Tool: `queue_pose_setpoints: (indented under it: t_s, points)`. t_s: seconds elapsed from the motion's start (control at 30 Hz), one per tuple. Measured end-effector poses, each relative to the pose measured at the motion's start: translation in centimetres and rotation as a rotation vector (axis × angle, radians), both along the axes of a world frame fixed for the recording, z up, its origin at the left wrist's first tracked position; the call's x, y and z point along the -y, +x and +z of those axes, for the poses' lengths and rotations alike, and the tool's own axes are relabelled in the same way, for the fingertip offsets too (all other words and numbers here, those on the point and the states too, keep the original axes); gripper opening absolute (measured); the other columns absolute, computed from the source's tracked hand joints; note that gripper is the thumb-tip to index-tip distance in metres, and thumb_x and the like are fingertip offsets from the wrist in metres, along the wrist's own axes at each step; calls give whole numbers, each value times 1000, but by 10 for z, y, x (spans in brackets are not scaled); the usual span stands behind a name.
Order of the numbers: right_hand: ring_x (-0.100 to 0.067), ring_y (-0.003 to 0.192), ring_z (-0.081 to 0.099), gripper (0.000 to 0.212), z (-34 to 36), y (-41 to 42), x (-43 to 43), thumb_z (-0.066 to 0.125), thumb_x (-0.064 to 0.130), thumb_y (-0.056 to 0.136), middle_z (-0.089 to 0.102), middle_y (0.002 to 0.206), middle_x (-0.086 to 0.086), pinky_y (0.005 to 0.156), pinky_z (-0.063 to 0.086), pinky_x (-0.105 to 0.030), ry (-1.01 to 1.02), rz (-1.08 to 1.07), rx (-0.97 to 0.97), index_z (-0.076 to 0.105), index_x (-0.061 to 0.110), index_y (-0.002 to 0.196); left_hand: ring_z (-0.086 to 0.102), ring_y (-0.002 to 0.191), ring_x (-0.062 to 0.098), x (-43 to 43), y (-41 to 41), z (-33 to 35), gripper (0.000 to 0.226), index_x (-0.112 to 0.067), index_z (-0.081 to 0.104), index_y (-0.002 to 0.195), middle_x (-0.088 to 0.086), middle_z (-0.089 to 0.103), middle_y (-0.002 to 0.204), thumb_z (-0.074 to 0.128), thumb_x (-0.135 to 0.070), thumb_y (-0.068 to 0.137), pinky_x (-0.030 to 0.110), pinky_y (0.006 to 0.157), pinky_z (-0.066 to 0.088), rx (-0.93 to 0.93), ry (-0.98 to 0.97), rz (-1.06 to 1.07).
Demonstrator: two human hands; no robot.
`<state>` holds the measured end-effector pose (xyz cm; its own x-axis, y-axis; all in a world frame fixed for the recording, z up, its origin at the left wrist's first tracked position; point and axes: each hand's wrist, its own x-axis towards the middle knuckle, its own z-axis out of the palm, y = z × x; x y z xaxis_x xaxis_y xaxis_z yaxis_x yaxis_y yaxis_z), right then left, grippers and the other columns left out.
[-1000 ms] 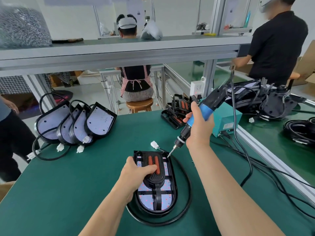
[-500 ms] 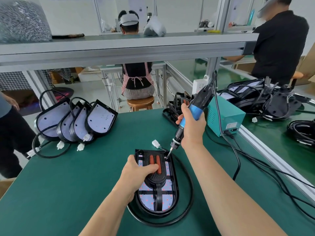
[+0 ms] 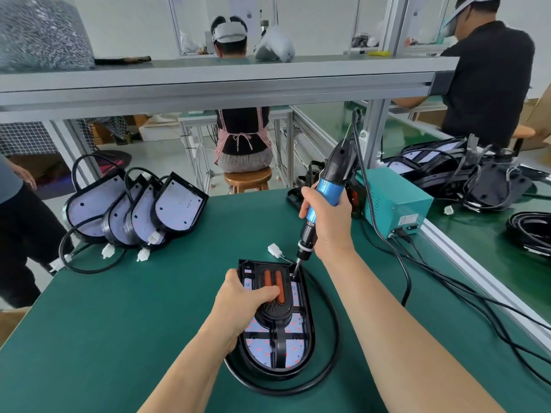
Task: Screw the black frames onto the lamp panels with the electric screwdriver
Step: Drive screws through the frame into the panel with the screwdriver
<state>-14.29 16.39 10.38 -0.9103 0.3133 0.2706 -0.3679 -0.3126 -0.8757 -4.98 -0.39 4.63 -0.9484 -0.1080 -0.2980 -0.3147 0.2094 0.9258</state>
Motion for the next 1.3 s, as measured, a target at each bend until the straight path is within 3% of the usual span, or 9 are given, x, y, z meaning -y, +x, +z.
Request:
queue_pose_setpoints:
  t_s: [0.17, 0.37, 0.53, 0.6, 0.7, 0.83, 0.97, 1.17, 1.3]
  points:
    - [-13, 48, 49, 20, -2, -1, 7, 69, 10, 77, 52, 54, 0, 53, 45, -18, 92, 81, -36, 51, 13, 84, 71, 94, 25, 0, 1, 0, 70, -16, 54, 107, 5, 72, 101, 82, -43, 49, 48, 89, 57, 3, -18, -5]
    - [-16, 52, 49, 20, -6, 3, 1, 71, 14, 79, 53, 57, -3, 61, 48, -22, 109, 194, -74, 53, 11, 89, 74, 91, 25, 4, -1, 1, 72, -13, 57, 109, 6, 75, 99, 85, -41, 49, 51, 91, 57, 14, 6, -40]
    - [-17, 57, 52, 44, -5, 9, -5, 75, 23, 76, 55, 61, -5, 65, 50, -24, 78, 263, -54, 57, 0, 108, 74, 91, 26, 5, -3, 2, 74, -12, 58, 110, 7, 75, 99, 86, -39, 46, 52, 91, 57, 11, 26, -43]
    - [-16, 57, 53, 34, -4, 9, -8, 74, 17, 80, 55, 61, -4, 64, 50, -22, 39, 279, -60, 64, 9, 112, 75, 90, 25, 5, -3, 2, 74, -12, 59, 109, 7, 75, 99, 85, -38, 45, 51, 91, 57, 11, 41, -38]
    - [-17, 58, 53, 21, -5, 11, -15, 71, 12, 81, 55, 63, -3, 62, 49, -24, -44, 293, -81, 73, 27, 95, 75, 89, 24, 5, -3, 1, 76, -12, 58, 110, 7, 75, 99, 85, -38, 44, 48, 90, 58, 9, 49, -34]
    - [-16, 59, 53, 21, -2, 10, -30, 72, 12, 76, 55, 69, 0, 63, 45, -25, -184, 416, -92, 75, 24, 92, 75, 87, 21, 5, -4, 0, 73, -13, 58, 109, 6, 75, 99, 85, -37, 45, 43, 86, 59, 12, 52, -30]
    - [-15, 60, 51, 21, 2, 9, -31, 75, 14, 72, 55, 71, 0, 62, 44, -24, -219, 396, -77, 76, 24, 90, 75, 86, 22, 5, -4, 0, 73, -14, 58, 108, 5, 76, 97, 86, -36, 44, 45, 86, 59, 22, 65, -17]
    - [-17, 59, 51, 21, 0, 16, -18, 71, 9, 76, 53, 67, -2, 61, 47, -24, -120, 349, -53, 73, 23, 90, 76, 85, 21, 5, -3, 0, 71, -14, 57, 111, 5, 76, 98, 87, -33, 49, 42, 83, 59, 18, 88, -26]
    - [-17, 57, 52, 20, 2, 20, -10, 68, 7, 80, 54, 66, -2, 61, 48, -25, -37, 268, -51, 64, 14, 97, 75, 89, 22, 5, -2, 2, 74, -16, 56, 109, 4, 75, 100, 86, -38, 46, 45, 87, 58, 21, 56, -24]
